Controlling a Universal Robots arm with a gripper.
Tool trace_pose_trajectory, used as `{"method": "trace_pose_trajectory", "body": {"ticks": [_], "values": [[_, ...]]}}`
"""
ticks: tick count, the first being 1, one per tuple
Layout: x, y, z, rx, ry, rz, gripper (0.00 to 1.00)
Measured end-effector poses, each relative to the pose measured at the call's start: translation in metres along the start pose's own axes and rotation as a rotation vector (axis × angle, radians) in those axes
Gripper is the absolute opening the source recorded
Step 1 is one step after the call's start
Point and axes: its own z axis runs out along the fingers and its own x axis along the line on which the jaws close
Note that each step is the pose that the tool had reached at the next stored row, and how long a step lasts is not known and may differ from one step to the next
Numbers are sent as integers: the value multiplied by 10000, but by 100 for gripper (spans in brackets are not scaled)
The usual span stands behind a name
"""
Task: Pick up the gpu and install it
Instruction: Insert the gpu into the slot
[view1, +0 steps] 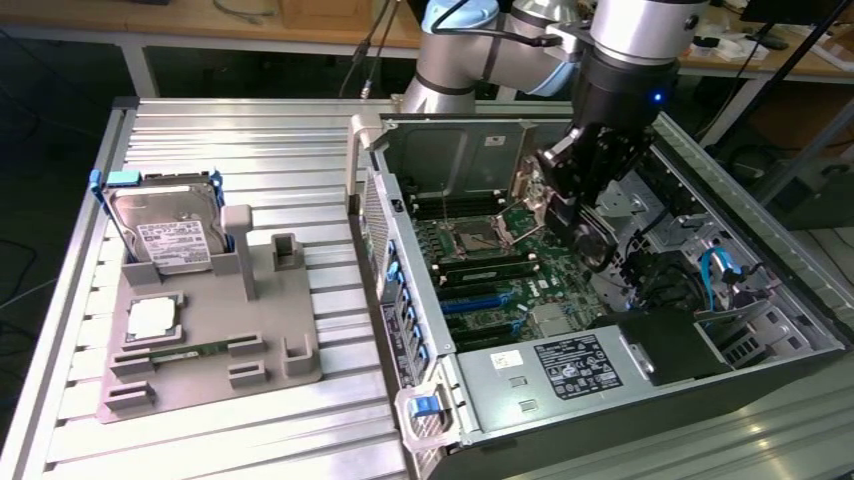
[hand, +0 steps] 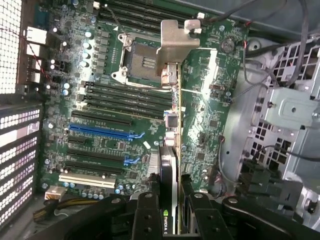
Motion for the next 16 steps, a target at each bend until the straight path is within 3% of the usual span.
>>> {"method": "trace_pose_trajectory", "body": {"ticks": [16], "values": [[-11, 1, 38, -301, -333, -2967, 27]]}}
